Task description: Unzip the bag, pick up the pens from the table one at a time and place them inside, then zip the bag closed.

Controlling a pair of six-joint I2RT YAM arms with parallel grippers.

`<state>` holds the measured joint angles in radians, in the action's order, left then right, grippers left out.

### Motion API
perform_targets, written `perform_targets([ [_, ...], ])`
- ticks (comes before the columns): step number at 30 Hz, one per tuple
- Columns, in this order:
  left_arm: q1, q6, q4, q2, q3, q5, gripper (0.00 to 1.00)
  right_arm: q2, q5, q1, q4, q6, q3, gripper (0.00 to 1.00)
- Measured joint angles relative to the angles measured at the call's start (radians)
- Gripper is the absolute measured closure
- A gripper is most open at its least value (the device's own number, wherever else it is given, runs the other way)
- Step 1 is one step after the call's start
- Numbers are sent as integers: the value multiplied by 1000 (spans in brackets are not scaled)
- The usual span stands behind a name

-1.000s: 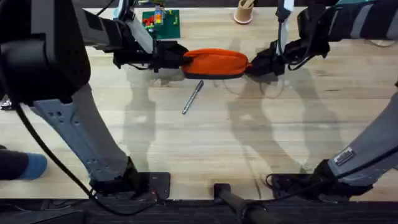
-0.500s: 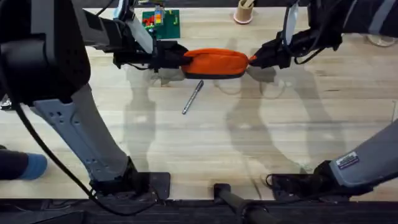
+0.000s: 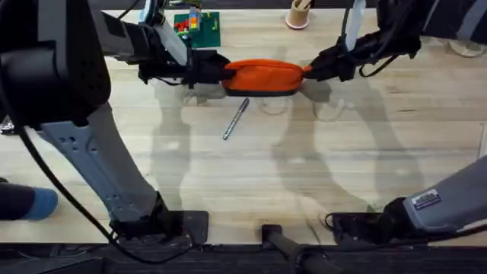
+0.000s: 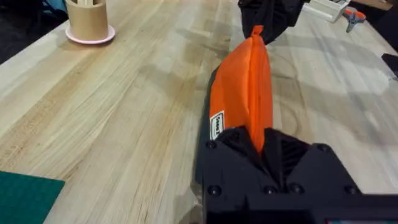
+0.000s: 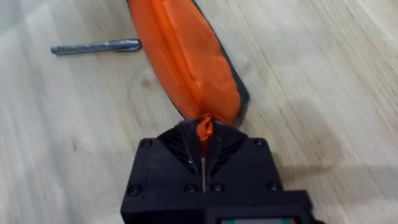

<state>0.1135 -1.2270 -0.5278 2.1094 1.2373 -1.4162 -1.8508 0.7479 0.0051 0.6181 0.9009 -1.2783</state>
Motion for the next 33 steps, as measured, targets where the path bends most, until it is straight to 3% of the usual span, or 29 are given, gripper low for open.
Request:
perform_targets([
  [17,0,0,0,0,0,2,959,11,-26,78,93,-37,-109,971],
  [33,0,0,0,0,0,3,960,11,-30,179,-12,-133,-112,971],
])
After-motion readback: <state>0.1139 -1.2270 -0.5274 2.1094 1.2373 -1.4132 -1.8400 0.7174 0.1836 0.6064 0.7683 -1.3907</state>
